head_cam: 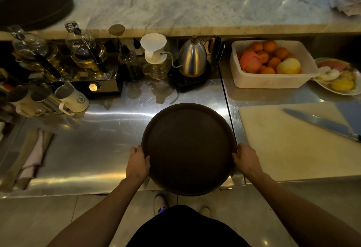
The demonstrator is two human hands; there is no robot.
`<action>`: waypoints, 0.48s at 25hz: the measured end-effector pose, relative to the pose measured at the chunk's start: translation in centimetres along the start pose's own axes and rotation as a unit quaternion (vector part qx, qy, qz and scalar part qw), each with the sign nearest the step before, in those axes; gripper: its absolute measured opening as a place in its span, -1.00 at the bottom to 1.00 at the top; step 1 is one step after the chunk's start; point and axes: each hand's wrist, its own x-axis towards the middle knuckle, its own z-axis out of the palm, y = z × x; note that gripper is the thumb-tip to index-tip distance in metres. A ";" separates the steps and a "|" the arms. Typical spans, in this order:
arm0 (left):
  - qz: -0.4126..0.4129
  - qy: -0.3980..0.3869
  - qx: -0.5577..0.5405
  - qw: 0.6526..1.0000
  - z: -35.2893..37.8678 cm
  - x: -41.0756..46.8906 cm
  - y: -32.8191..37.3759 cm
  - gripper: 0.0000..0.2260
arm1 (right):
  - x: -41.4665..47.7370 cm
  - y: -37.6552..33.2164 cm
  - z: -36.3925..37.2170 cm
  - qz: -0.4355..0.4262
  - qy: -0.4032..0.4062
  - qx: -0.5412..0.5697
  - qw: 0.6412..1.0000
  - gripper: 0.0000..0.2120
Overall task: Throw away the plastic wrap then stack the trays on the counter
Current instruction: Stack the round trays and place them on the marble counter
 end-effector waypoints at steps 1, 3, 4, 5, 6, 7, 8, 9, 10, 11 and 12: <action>-0.001 0.000 0.001 1.000 0.1 0.1 -0.1 -0.68 | 0.0 0.0 0.0 0.002 -0.001 -0.002 1.000 -0.88; -0.003 0.003 0.001 1.000 0.2 0.3 0.0 -0.69 | 0.1 -0.1 0.0 0.006 0.000 -0.001 1.000 -0.90; -0.005 0.006 -0.001 1.000 0.3 0.4 0.0 -0.69 | 0.2 -0.2 0.1 0.010 0.002 0.002 1.000 -0.90; -0.008 0.007 -0.004 1.000 0.5 0.4 0.1 -0.69 | 0.2 -0.2 0.1 0.016 0.006 0.005 1.000 -0.89; -0.012 0.006 -0.008 1.000 0.6 0.4 0.2 -0.68 | 0.3 -0.3 0.2 0.023 0.009 0.006 1.000 -0.88; -0.017 0.004 -0.012 1.000 0.8 0.4 0.3 -0.67 | 0.3 -0.4 0.2 0.029 0.009 0.005 1.000 -0.87; -0.025 0.000 -0.018 1.000 1.0 0.3 0.4 -0.66 | 0.4 -0.5 0.2 0.030 0.006 0.003 1.000 -0.87; -0.033 -0.006 -0.024 0.999 1.1 0.2 0.4 -0.65 | 0.4 -0.7 0.3 0.028 0.000 0.001 1.000 -0.87; -0.040 -0.013 -0.028 0.999 1.2 0.2 0.4 -0.64 | 0.5 -0.9 0.3 0.026 -0.007 0.001 1.000 -0.87; -0.046 -0.020 -0.030 0.998 1.3 0.2 0.4 -0.62 | 0.6 -1.0 0.3 0.024 -0.012 0.001 1.000 -0.88; -0.050 -0.025 -0.034 0.998 1.4 0.2 0.4 -0.61 | 0.6 -1.1 0.2 0.027 -0.016 0.003 0.999 -0.88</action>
